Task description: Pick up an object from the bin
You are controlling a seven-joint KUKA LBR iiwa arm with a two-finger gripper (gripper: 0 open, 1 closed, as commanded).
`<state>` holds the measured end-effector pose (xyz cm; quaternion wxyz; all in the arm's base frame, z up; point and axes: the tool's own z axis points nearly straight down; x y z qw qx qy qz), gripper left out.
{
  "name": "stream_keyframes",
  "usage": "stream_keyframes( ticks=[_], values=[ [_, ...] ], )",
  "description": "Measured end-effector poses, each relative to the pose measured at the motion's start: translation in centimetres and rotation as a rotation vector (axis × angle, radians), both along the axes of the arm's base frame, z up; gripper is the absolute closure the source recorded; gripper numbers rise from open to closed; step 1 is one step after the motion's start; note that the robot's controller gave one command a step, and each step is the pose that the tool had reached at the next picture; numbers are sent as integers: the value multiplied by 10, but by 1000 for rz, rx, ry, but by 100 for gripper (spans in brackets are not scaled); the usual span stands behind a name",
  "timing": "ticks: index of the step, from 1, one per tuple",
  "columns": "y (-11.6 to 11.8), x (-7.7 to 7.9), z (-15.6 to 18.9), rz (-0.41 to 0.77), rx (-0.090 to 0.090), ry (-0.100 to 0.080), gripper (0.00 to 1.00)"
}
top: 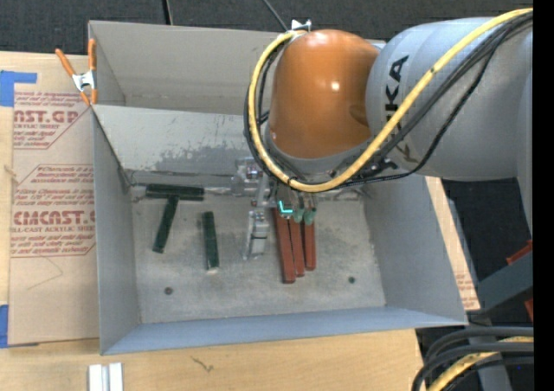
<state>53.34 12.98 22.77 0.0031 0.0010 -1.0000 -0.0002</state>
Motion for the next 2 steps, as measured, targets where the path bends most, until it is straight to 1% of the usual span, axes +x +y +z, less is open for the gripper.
stream_keyframes(
  ticks=[1,2],
  values=[
    [-1,2,4,-2,1,-8,0],
    [5,10,-38,122,1,-11,0]
  ],
)
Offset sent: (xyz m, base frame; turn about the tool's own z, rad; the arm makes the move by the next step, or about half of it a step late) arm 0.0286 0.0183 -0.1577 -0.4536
